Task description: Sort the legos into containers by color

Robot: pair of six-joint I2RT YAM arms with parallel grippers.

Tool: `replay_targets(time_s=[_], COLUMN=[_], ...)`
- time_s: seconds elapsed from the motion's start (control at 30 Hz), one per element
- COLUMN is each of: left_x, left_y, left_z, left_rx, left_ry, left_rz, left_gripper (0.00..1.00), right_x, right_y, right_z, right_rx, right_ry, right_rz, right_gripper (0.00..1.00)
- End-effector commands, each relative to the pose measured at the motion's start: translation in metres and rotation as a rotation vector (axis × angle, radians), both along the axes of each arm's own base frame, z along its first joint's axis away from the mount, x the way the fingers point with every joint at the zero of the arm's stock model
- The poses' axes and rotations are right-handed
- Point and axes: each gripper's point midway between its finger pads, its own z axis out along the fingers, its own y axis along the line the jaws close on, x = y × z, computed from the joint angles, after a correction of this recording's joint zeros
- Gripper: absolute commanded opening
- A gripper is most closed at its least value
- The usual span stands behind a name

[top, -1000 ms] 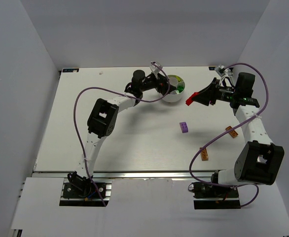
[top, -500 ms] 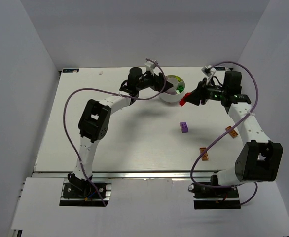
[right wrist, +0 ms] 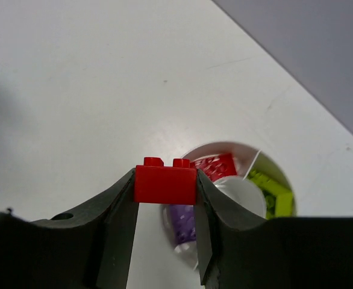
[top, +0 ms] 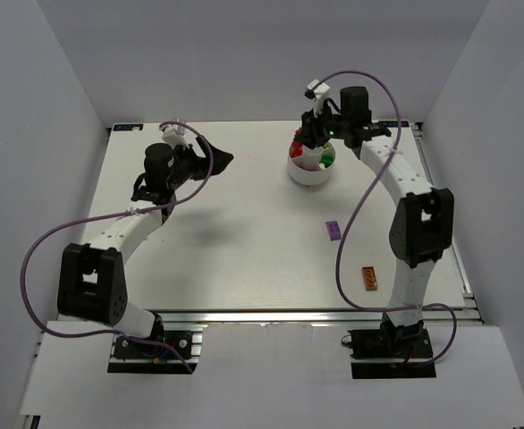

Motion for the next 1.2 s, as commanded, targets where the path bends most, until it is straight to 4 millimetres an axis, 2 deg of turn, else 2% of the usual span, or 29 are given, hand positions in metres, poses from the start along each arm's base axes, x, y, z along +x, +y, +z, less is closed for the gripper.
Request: replay_targets(time_s=[0.0, 0.03, 0.07, 0.1, 0.13, 0.2, 0.23, 0.3, 0.37, 0.53, 0.6, 0.67, 0.77, 0.87, 1.0, 1.1, 1.13, 1.17], left_x=[-0.035, -0.042, -0.048, -0.056, -0.064, -0.074, -0.080, -0.087, -0.093, -0.103, -0.105, -0.104, -0.105, -0.103, -0.100, -0.098, -0.098, -0.098], left_y=[0.000, 0.002, 0.003, 0.005, 0.007, 0.011, 0.012, 0.015, 0.016, 0.021, 0.022, 0.025, 0.028, 0.031, 0.034, 0.038, 0.041, 0.043], left_z=[-0.008, -0.012, -0.010, 0.000, -0.008, 0.002, -0.002, 0.003, -0.003, -0.002, -0.004, -0.004, -0.008, -0.006, -0.004, -0.004, -0.005, -0.006], left_rx=[0.045, 0.053, 0.051, 0.045, 0.046, 0.039, 0.040, 0.036, 0.031, 0.022, 0.024, 0.028, 0.036, 0.035, 0.018, -0.003, -0.014, -0.015], left_ry=[0.070, 0.089, 0.088, 0.062, 0.084, 0.061, 0.075, 0.064, 0.083, 0.086, 0.090, 0.098, 0.125, 0.127, 0.131, 0.139, 0.154, 0.158], left_rz=[-0.006, -0.005, -0.005, -0.005, -0.002, 0.011, 0.013, 0.019, 0.023, 0.039, 0.048, 0.066, 0.083, 0.105, 0.136, 0.177, 0.199, 0.214], left_gripper=[0.98, 0.98, 0.98, 0.98, 0.98, 0.98, 0.98, 0.98, 0.98, 0.98, 0.98, 0.98, 0.98, 0.98, 0.98, 0.98, 0.98, 0.98], right_x=[0.040, 0.046, 0.052, 0.056, 0.063, 0.069, 0.072, 0.075, 0.074, 0.068, 0.066, 0.065, 0.067, 0.068, 0.065, 0.058, 0.049, 0.042], right_y=[0.005, 0.007, 0.010, 0.010, 0.009, 0.008, 0.006, 0.006, 0.008, 0.009, 0.007, 0.006, 0.005, 0.006, 0.007, 0.006, 0.004, 0.002], right_z=[0.008, 0.013, 0.001, -0.003, -0.007, -0.014, -0.017, -0.023, -0.029, -0.046, -0.052, -0.056, -0.059, -0.055, -0.037, -0.009, 0.014, 0.016], right_rx=[-0.080, -0.102, -0.120, -0.130, -0.148, -0.173, -0.195, -0.213, -0.230, -0.268, -0.283, -0.286, -0.286, -0.280, -0.253, -0.219, -0.205, -0.195], right_ry=[-0.136, -0.182, -0.177, -0.182, -0.194, -0.209, -0.228, -0.239, -0.245, -0.233, -0.224, -0.214, -0.208, -0.211, -0.225, -0.235, -0.260, -0.250], right_rz=[-0.028, -0.016, -0.016, -0.015, -0.021, -0.026, -0.018, -0.003, 0.025, 0.082, 0.095, 0.097, 0.090, 0.079, 0.070, 0.052, 0.053, 0.049], right_gripper=[0.00, 0.00, 0.00, 0.00, 0.00, 0.00, 0.00, 0.00, 0.00, 0.00, 0.15, 0.41, 0.57, 0.65, 0.70, 0.73, 0.80, 0.86])
